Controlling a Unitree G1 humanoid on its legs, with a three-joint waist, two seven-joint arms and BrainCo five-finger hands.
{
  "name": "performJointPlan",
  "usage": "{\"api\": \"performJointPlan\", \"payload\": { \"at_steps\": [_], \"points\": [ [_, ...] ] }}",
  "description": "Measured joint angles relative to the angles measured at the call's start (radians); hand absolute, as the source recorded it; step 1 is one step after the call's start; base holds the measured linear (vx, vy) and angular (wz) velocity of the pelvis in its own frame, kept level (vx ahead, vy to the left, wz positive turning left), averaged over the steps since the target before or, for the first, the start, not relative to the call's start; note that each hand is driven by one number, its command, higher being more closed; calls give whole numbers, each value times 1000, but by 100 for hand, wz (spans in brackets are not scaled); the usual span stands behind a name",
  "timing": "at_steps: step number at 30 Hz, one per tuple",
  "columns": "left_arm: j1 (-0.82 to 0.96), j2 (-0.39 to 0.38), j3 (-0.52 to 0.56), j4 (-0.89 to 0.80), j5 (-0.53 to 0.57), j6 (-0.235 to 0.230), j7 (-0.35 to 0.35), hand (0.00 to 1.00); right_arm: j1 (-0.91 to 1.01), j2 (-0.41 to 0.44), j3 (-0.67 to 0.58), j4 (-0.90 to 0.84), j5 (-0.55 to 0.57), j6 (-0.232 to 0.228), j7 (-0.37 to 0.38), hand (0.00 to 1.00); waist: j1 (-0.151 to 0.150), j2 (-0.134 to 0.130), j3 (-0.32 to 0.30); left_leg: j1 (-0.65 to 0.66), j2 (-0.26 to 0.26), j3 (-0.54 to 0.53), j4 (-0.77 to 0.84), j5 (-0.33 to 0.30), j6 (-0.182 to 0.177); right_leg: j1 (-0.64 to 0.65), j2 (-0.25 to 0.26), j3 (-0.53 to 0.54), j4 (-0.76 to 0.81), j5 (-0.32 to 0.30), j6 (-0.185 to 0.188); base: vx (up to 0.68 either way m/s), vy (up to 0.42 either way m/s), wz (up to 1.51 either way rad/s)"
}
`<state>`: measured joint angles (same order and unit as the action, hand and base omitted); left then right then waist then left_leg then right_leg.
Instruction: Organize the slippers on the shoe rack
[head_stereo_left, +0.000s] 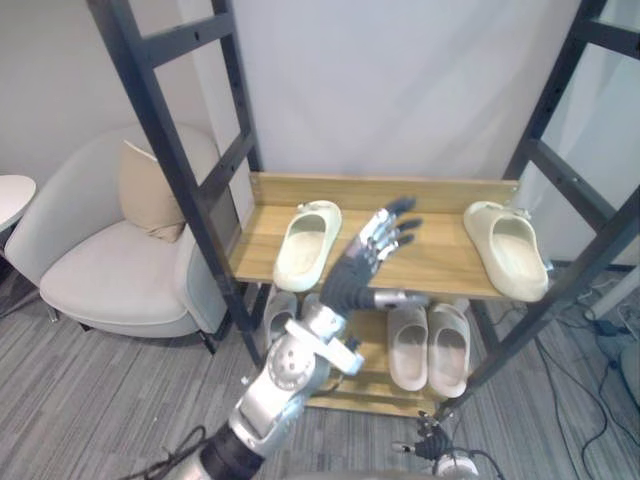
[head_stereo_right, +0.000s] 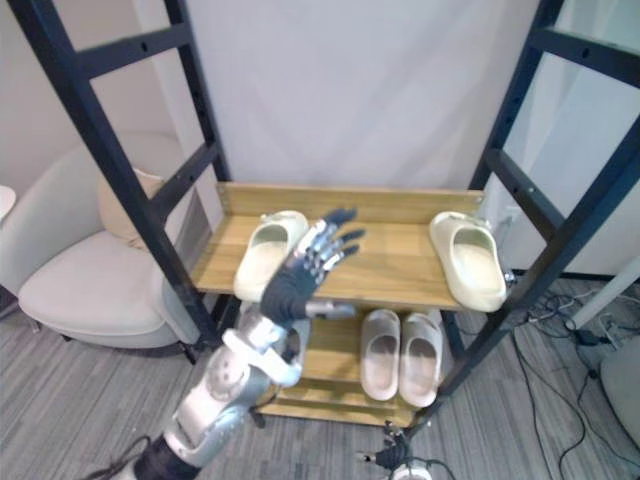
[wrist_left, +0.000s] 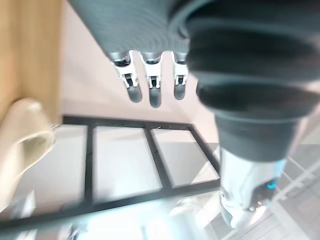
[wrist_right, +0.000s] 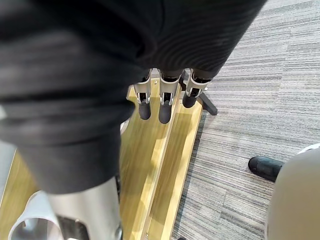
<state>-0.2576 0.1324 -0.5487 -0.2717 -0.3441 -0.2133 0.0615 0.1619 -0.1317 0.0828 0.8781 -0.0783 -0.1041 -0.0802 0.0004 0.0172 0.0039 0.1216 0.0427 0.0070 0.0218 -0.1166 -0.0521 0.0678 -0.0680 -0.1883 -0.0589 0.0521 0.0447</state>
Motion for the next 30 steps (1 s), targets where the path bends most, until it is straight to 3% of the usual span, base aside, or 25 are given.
{"api": "performJointPlan", "payload": {
  "at_steps": [10, 15, 22, 30],
  "points": [
    [-262, 15, 128, 285, 53, 3, 68, 0, -19, -8, -4, 0, 0, 19, 22, 0, -13, 0, 1, -22, -6, -18, -1, 2, 2, -35, -5, -10, 38, -23, 2, 11, 9, 5],
    [-321, 118, 171, 484, 94, 35, 71, 0, -30, -12, -15, 0, 0, 29, 26, 0, -43, 2, 1, -16, -9, -22, -11, 2, 2, -32, -1, -17, 21, -22, -1, 43, 11, 1],
    [-361, 213, 202, 569, 168, 68, 71, 0, -35, -27, -41, 0, 1, 35, 31, 0, -55, 7, 19, -17, -13, -26, -17, 2, 2, -17, 0, -19, -16, -6, -2, 4, 2, 0],
    [-401, 280, 241, 625, 231, 75, 71, 0, -42, -28, -42, 0, 1, 35, 35, 0, -61, 12, 41, -18, -14, -29, -17, 2, 2, -13, 1, -21, -29, 1, -4, -10, 1, 0]
  ]
}}
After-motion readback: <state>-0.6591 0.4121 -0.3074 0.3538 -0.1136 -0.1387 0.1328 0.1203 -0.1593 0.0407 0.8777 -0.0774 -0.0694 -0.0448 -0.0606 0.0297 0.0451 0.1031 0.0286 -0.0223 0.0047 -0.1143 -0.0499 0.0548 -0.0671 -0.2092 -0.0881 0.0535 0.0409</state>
